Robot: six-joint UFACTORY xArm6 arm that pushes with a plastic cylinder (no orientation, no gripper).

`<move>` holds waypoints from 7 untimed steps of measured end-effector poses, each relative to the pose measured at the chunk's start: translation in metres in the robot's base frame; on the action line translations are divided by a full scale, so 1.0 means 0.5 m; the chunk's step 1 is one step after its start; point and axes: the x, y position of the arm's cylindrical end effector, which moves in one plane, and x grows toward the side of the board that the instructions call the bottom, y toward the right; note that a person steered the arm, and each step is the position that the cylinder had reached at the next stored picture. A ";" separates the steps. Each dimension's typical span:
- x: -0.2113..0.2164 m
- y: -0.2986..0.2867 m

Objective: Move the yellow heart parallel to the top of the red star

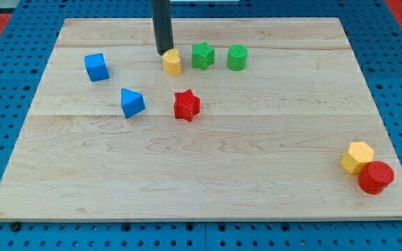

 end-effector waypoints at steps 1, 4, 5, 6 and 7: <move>0.036 0.000; 0.066 -0.022; 0.084 -0.023; 0.108 -0.023; 0.104 -0.039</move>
